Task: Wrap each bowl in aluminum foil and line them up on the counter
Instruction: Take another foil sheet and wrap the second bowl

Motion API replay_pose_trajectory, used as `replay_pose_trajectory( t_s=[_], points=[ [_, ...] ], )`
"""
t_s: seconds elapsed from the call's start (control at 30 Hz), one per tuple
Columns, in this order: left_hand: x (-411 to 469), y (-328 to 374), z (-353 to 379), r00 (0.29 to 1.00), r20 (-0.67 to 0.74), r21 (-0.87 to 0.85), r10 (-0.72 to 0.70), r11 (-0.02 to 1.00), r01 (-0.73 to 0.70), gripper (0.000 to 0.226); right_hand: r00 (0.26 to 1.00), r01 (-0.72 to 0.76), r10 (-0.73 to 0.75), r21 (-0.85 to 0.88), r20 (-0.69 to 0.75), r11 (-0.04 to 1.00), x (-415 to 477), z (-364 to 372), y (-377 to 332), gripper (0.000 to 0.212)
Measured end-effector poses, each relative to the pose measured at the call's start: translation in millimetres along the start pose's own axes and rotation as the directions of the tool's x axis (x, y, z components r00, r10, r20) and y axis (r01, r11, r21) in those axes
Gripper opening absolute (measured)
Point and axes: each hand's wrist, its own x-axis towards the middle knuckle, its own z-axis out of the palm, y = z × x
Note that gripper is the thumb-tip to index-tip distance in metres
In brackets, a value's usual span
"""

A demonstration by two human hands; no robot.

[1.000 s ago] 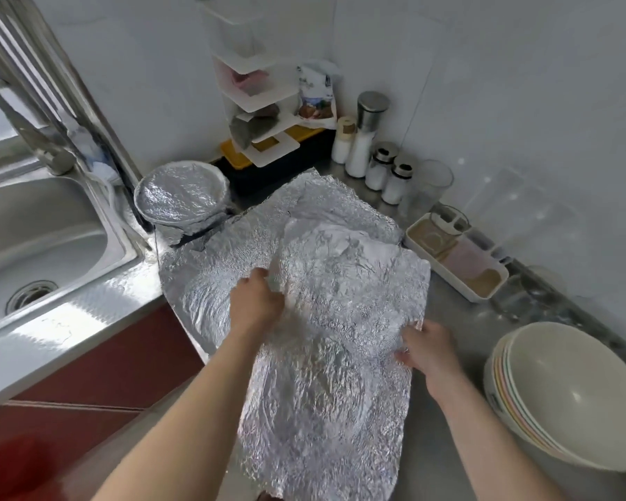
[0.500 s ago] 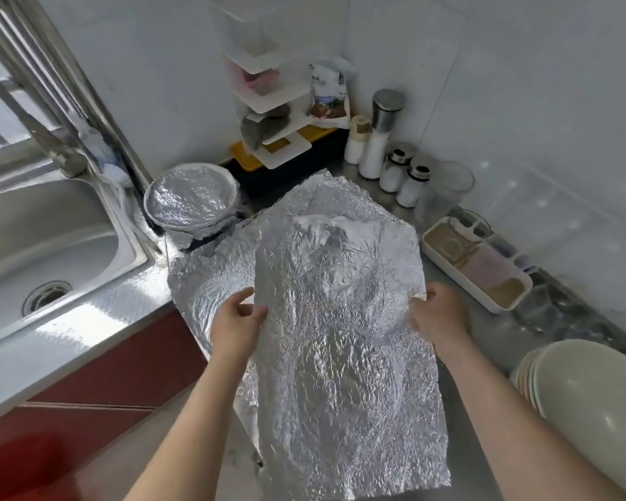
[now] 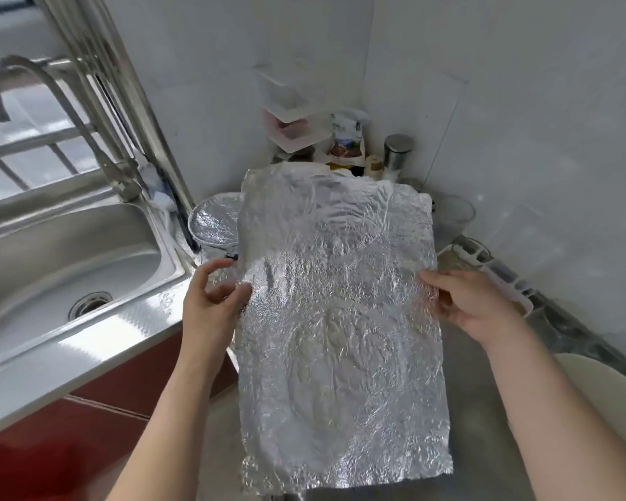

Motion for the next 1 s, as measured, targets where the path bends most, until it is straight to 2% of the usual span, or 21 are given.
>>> replay_pose_trajectory(
  t_s=[0.07, 0.17, 0.3, 0.43, 0.53, 0.8, 1.0],
  points=[
    [-8, 6, -4, 1.0, -0.03, -0.075, 0.008, 0.997, -0.011, 0.031, 0.999, -0.043, 0.041, 0.073, 0.026, 0.996, -7, -1, -3, 0.029],
    [-15, 15, -10, 0.998, -0.053, -0.175, -0.022, 0.985, 0.013, 0.029, 0.993, -0.102, 0.094, 0.13, 0.067, 0.986, -18, -1, -5, 0.019],
    [-22, 22, -15, 0.997, -0.031, -0.178, -0.067, 0.982, 0.06, 0.03, 0.995, -0.083, 0.074, 0.145, 0.066, 0.986, -28, 4, -7, 0.01],
    [-30, 30, -22, 0.996, 0.059, -0.001, -0.071, 0.997, 0.071, 0.022, 1.0, -0.025, 0.022, 0.174, 0.02, 0.984, -32, 4, -13, 0.016],
    [-31, 35, -22, 0.998, 0.033, 0.16, -0.047, 0.986, 0.041, 0.021, 1.0, 0.01, -0.011, 0.2, 0.005, 0.98, -36, 2, -19, 0.028],
    [-32, 45, -13, 0.995, -0.098, 0.246, 0.015, 0.969, 0.009, 0.017, 0.992, 0.124, -0.127, 0.243, -0.003, 0.962, -35, 6, -35, 0.009],
    [-29, 46, -7, 0.986, -0.108, 0.395, 0.129, 0.915, -0.077, 0.023, 0.98, 0.201, -0.197, 0.239, -0.041, 0.95, -34, 11, -49, 0.013]
  ],
)
